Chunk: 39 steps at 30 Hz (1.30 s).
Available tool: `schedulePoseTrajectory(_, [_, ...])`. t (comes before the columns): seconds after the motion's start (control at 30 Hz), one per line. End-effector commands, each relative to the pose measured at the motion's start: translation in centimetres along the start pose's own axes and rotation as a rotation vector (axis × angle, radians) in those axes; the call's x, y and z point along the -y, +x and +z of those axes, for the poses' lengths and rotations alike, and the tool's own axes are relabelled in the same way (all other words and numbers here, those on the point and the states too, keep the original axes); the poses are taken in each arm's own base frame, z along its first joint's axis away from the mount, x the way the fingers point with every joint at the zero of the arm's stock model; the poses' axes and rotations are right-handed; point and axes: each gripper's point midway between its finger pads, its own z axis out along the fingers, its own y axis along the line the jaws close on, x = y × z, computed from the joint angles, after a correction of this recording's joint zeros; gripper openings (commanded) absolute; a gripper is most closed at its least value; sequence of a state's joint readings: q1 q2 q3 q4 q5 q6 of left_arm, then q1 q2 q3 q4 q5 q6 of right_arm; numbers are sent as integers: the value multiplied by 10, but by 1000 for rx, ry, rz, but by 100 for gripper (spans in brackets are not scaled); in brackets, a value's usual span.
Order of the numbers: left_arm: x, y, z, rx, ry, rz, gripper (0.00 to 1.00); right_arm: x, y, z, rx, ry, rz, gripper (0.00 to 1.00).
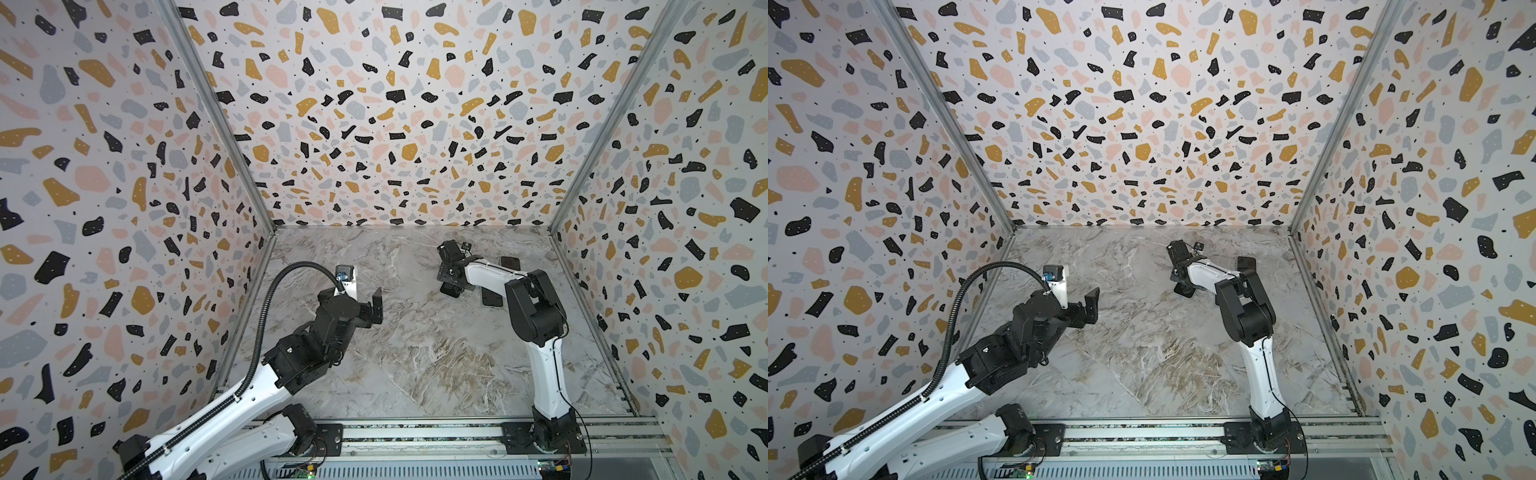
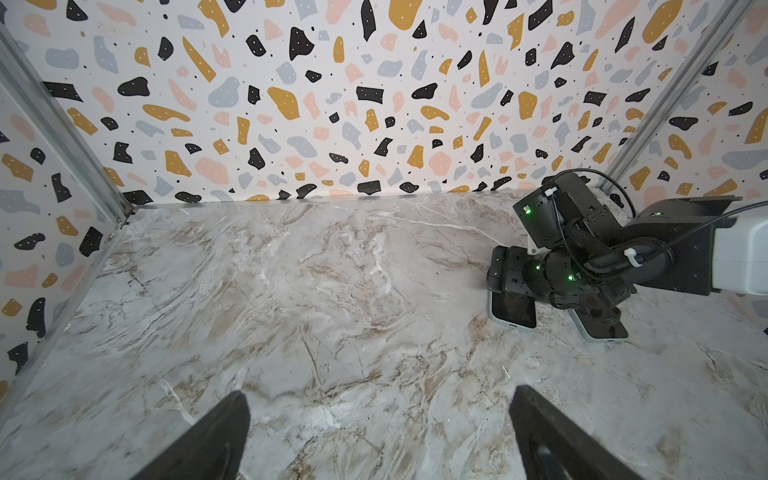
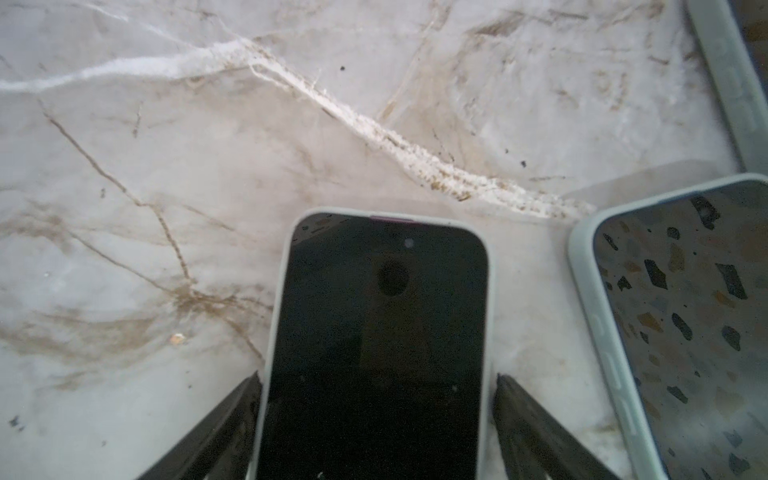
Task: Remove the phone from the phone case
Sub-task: 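Close the right gripper on the cased phone's end and lift it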
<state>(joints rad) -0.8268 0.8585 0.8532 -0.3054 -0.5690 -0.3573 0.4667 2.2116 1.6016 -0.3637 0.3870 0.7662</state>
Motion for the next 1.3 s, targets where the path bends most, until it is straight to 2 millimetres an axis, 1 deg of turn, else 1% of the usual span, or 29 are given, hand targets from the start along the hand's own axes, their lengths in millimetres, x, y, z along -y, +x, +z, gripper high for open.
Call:
schedulePoseTrajectory(0.0, [2,-10,-4,43,14,-13,100,12,22,7,-76,46,-30,85])
schedulePoseTrajectory(0.2, [1,-8,-5,45,17,-21,100,12,24,6,-77,37,-26,80])
schedulePoseTrajectory(0.4, [1,-5,-4,42,20,-27,100,12,26,3,-73,25,-17,78])
schedulePoseTrajectory(0.57, [2,-5,-3,44,24,-33,100,12,24,-1,-66,8,-16,69])
schedulePoseTrajectory(0.77, [5,1,1,36,35,-67,100,11,25,-8,-48,-17,-13,66])
schedulePoseTrajectory(0.83, [9,5,5,23,46,-89,100,8,23,-11,-39,-40,-17,63])
schedulePoseTrajectory(1.0, [26,17,18,-16,101,-135,100,5,22,-20,-20,-91,-35,55])
schedulePoseTrajectory(1.1, [36,18,22,-15,141,-177,100,1,23,-26,-12,-131,-56,51])
schedulePoseTrajectory(1.27, [47,21,32,-31,167,-251,100,-2,21,-41,21,-192,-99,45])
